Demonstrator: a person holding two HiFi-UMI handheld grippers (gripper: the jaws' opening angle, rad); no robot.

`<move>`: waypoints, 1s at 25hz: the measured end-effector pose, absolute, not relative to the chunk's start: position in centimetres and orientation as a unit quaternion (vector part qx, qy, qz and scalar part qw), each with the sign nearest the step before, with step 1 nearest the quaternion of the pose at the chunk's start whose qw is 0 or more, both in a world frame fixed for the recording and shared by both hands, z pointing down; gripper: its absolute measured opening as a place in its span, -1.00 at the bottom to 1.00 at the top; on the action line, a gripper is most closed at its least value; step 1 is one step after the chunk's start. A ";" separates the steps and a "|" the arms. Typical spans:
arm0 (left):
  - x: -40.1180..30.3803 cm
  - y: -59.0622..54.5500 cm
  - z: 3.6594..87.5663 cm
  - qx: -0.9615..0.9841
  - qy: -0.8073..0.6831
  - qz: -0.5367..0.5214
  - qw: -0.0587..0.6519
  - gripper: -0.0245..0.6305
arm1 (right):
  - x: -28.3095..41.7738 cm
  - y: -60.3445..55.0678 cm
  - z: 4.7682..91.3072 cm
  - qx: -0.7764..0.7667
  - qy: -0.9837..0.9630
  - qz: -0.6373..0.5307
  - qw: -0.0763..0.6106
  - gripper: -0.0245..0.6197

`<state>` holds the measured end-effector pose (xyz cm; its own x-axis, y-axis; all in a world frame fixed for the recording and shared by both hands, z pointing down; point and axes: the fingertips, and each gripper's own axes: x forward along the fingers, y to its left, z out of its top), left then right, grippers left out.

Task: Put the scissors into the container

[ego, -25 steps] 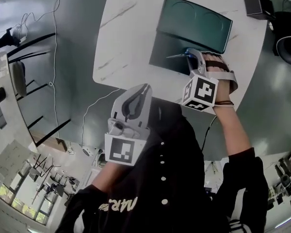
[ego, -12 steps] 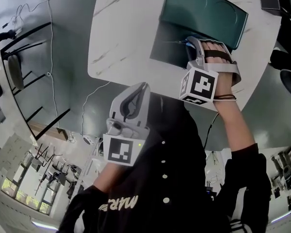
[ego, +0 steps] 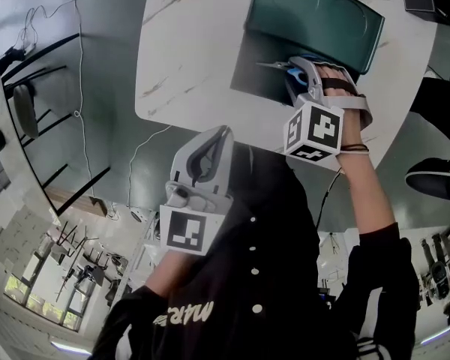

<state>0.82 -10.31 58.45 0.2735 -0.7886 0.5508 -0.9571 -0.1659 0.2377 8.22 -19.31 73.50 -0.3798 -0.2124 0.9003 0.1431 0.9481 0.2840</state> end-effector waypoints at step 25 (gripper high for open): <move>0.7 -15.4 39.1 0.837 -0.537 0.076 0.069 -0.83 | 10.7 -20.1 44.6 0.292 -0.910 -0.066 0.286 -0.88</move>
